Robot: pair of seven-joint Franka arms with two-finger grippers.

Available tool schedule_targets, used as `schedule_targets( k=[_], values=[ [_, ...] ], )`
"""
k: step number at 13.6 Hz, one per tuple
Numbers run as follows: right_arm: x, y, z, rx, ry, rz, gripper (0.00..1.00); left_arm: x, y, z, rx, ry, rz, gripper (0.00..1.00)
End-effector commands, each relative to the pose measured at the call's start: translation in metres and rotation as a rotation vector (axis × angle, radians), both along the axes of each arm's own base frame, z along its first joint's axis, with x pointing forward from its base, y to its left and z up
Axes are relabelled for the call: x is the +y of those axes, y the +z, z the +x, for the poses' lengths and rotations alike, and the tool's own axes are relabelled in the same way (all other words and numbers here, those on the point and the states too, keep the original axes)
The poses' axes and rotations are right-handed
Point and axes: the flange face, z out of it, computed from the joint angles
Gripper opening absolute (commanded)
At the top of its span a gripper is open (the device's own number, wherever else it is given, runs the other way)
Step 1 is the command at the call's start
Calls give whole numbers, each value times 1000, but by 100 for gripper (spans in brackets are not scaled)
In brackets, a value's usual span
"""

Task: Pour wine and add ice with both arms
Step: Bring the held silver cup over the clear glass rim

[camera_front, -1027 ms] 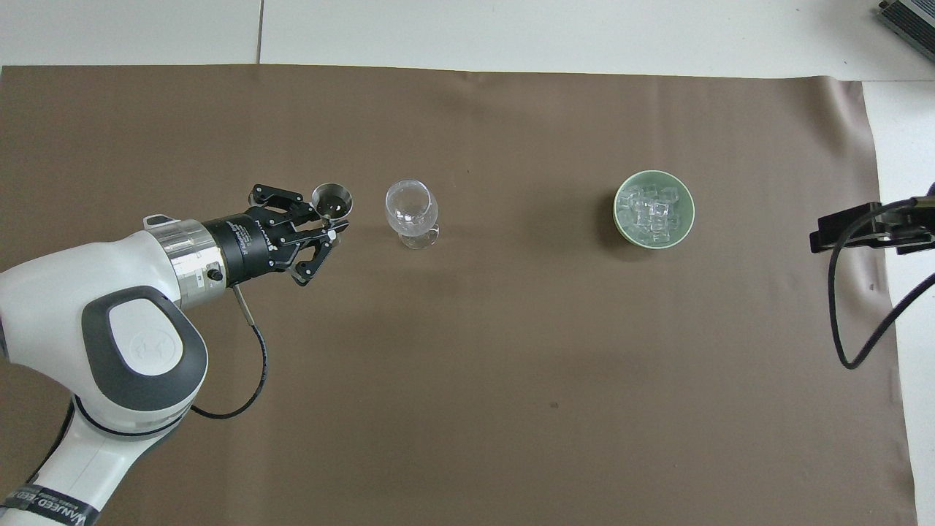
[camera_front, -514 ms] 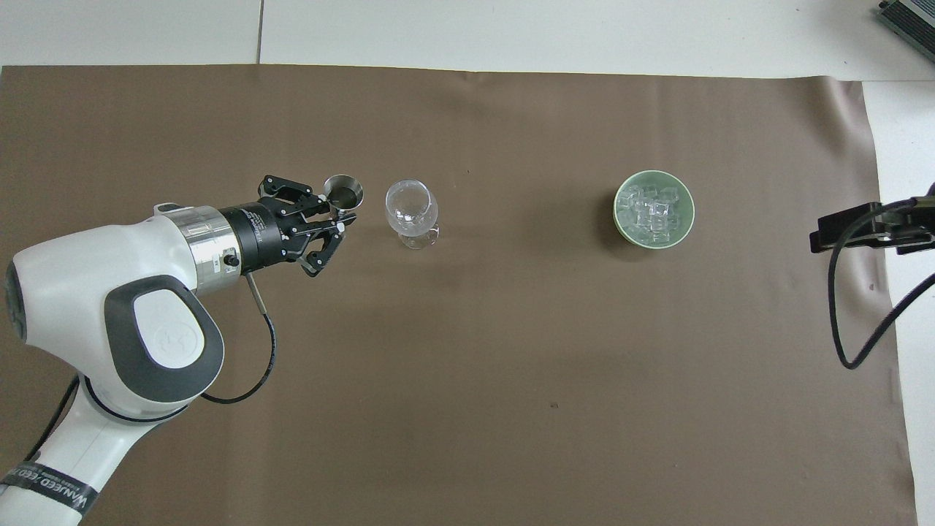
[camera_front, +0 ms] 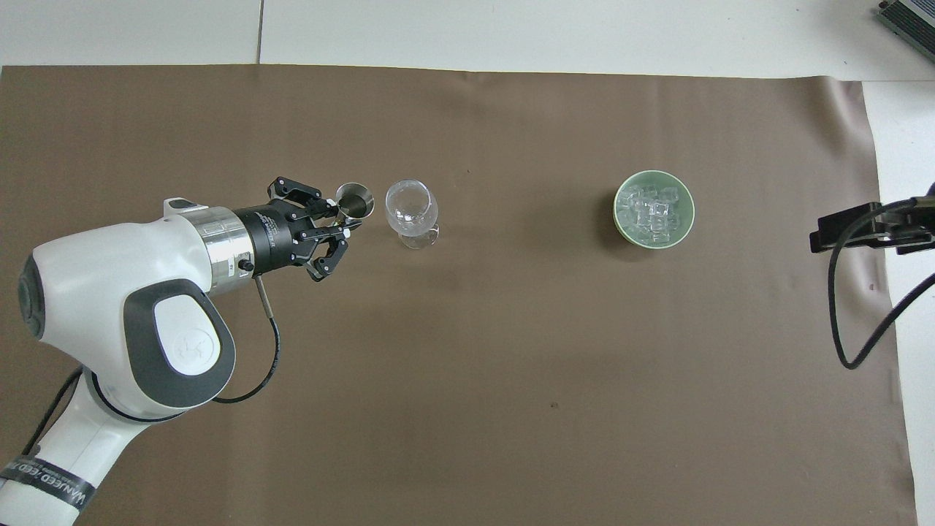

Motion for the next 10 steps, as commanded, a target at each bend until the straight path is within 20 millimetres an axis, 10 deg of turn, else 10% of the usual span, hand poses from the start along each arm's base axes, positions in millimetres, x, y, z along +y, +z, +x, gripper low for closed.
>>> schedule_targets(
  k=[1,10],
  values=[
    [-1,0,-5,0,1,8,100,-13,4,3,-23,-10,31,0],
    [-1,0,-5,0,1,8,100,-30,20,28,-36,-14,135,0]
  ],
)
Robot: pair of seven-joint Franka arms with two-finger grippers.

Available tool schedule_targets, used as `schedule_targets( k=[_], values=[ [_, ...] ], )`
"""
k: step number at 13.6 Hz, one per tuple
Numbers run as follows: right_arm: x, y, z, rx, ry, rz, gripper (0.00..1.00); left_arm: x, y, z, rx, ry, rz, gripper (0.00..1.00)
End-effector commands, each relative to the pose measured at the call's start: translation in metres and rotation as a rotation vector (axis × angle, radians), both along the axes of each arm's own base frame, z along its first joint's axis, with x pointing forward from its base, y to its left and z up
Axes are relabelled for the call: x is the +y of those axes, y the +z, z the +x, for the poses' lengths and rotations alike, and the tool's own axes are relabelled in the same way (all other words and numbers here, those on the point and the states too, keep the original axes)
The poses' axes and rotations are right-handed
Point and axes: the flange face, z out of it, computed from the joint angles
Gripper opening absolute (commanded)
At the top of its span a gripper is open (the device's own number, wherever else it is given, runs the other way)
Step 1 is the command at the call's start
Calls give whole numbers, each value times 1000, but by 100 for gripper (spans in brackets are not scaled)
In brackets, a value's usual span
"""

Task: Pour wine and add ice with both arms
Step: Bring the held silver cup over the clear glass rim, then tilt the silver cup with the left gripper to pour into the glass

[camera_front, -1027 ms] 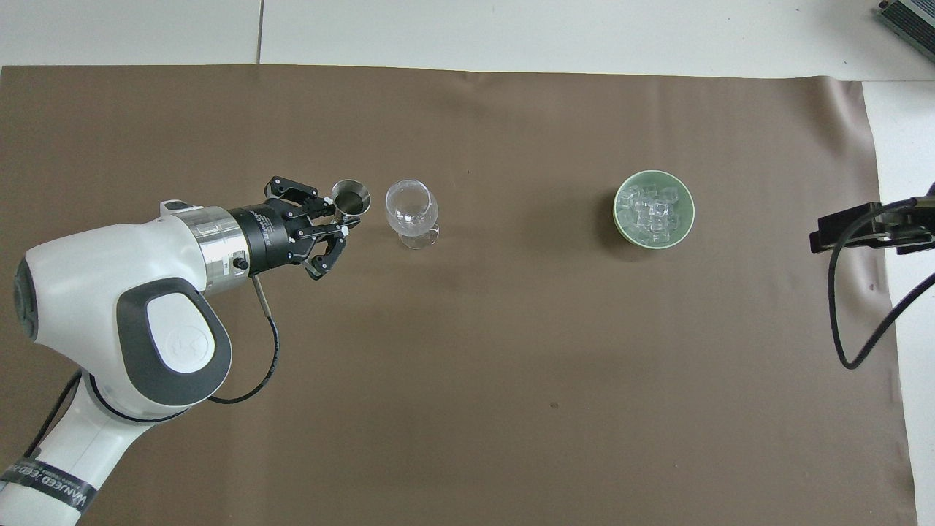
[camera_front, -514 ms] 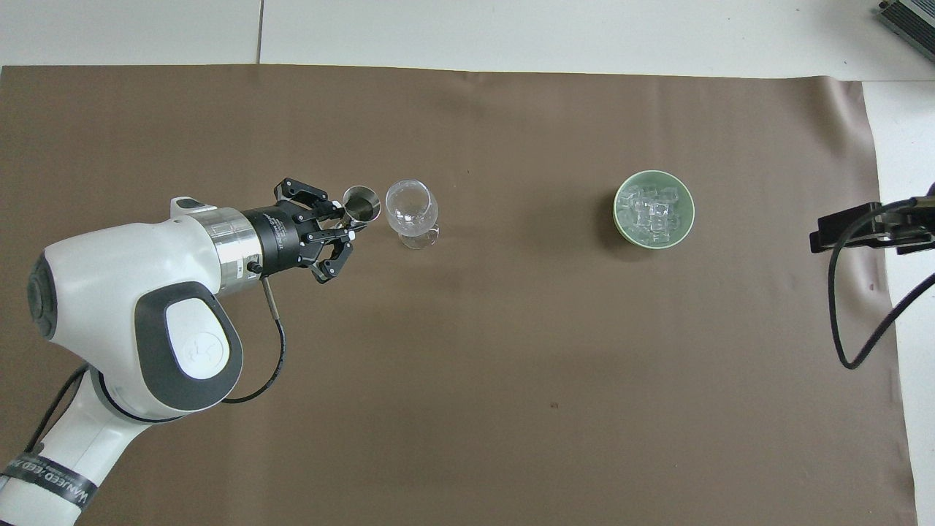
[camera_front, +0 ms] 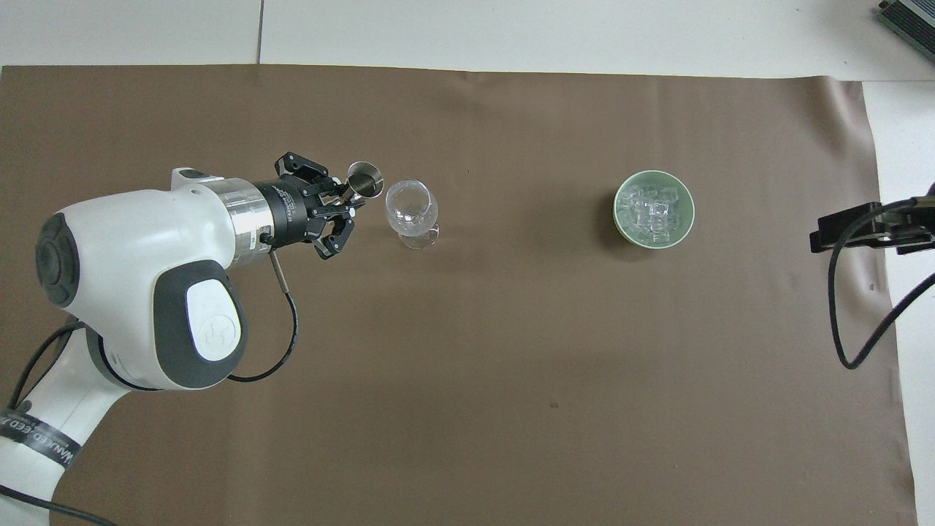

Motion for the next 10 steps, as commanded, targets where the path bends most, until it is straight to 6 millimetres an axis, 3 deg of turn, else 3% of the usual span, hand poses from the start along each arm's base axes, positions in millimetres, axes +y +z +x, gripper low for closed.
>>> schedule_targets(
  k=[1,10],
  values=[
    [-1,0,-5,0,1,8,100,-9,3,3,-12,-10,16,0],
    [-1,0,-5,0,1,8,100,-28,1,0,-65,-97,177,0]
  ],
)
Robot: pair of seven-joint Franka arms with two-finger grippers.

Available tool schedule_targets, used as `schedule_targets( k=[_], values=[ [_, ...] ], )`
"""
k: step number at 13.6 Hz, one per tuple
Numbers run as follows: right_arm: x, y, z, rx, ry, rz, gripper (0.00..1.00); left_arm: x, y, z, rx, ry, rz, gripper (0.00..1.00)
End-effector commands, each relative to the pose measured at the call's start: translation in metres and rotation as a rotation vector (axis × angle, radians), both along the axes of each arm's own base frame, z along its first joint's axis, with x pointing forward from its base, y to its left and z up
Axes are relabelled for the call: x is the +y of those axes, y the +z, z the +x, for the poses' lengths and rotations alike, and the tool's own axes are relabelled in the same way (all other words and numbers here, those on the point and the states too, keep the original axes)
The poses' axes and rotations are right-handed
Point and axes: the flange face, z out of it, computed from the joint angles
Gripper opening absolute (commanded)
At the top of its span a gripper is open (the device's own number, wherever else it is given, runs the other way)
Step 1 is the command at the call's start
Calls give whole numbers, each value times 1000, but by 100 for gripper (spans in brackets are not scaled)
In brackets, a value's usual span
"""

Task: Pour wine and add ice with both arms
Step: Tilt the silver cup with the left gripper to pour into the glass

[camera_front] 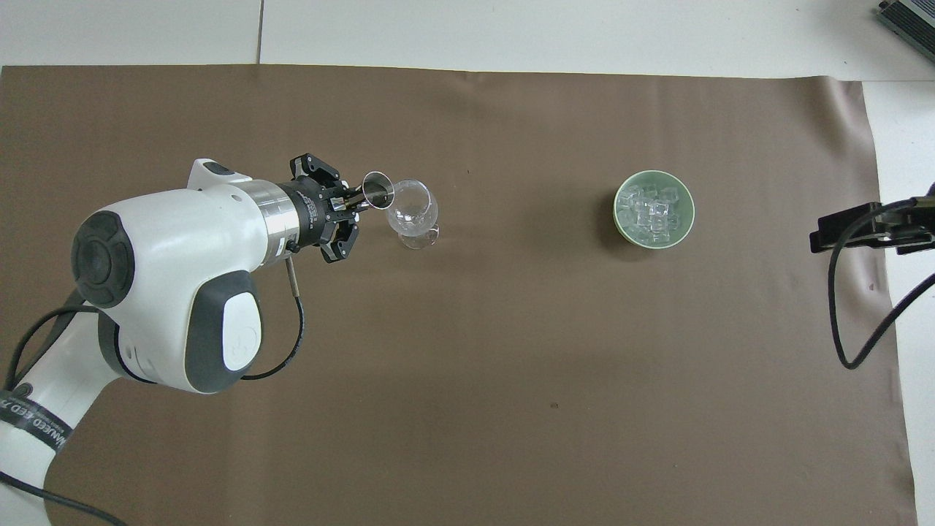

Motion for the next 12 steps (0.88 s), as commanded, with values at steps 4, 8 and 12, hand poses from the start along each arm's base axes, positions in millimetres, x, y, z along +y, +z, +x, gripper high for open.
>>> schedule_targets(
  k=[4,8,12],
  values=[
    [-1,0,-5,0,1,8,100,-14,5,7,-37,-32,43,0],
    [-1,0,-5,0,1,8,100,-26,1,3,-65,-89,112,0],
    [-1,0,-5,0,1,8,100,-30,0,2,-83,-117,145,0]
  ],
)
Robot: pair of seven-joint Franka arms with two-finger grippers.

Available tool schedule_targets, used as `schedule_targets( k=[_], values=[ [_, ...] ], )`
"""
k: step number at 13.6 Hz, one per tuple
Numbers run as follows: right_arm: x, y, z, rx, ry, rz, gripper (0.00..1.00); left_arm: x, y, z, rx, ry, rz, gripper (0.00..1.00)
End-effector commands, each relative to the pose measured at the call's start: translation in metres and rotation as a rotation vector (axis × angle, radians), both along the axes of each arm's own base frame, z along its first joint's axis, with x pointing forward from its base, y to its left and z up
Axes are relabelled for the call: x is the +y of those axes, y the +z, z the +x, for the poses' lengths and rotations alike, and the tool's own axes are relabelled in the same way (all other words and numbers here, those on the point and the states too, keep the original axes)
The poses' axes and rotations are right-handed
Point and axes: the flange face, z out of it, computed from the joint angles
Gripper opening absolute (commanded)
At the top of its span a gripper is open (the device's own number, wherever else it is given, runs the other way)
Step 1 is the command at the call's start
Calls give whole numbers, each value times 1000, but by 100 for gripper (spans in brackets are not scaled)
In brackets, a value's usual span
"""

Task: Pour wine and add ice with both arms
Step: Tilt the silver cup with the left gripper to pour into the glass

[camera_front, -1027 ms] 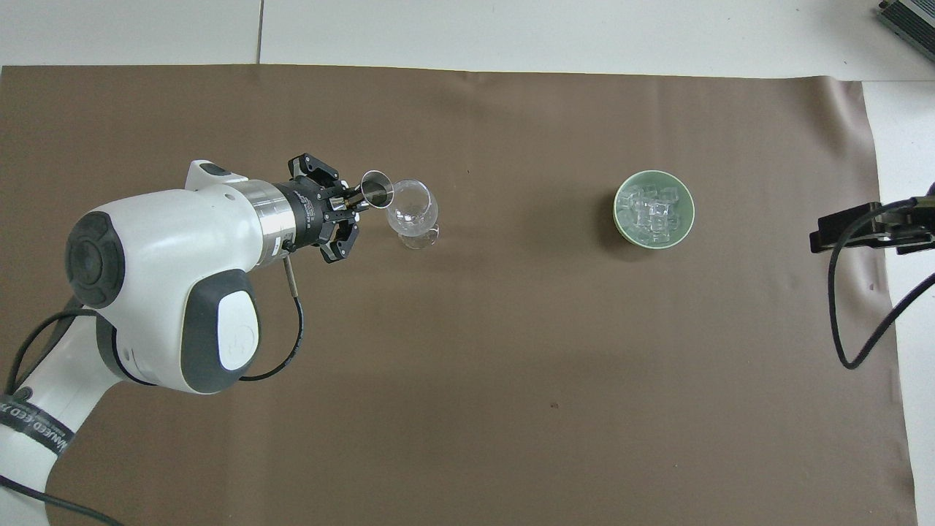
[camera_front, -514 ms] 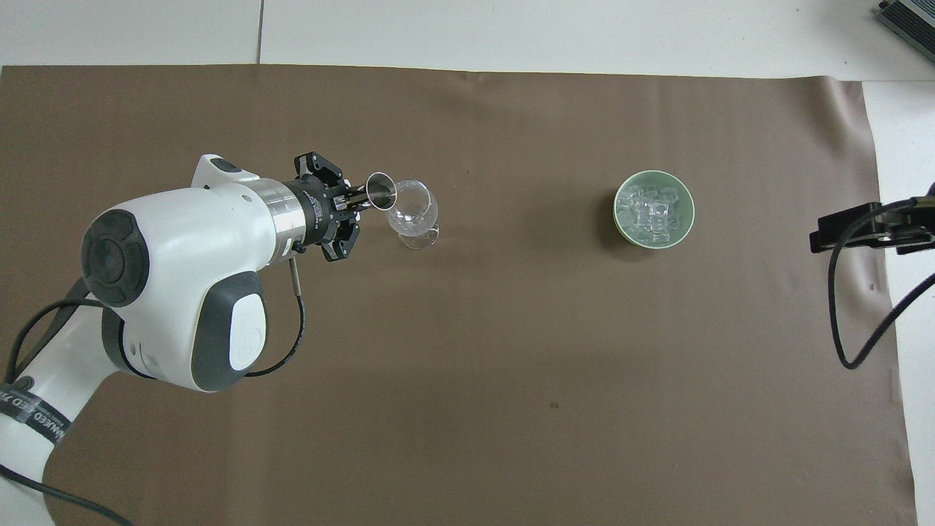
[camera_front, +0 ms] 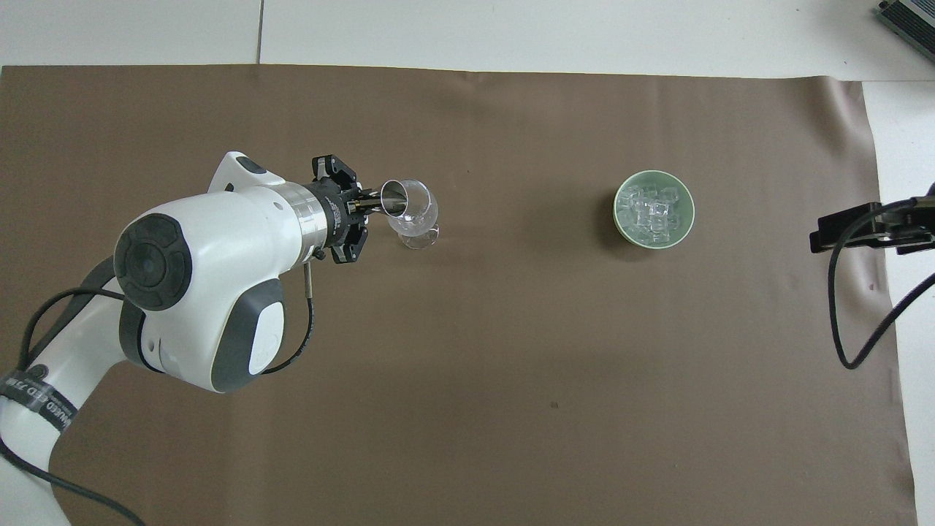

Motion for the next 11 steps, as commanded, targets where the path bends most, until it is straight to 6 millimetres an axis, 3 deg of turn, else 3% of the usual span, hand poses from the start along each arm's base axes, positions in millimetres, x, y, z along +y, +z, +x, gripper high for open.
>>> schedule_targets(
  k=[1,11],
  values=[
    [-1,0,-5,0,1,8,100,-9,2,3,-32,-27,34,0],
    [-1,0,-5,0,1,8,100,-19,3,-2,-87,-103,122,0]
  ],
)
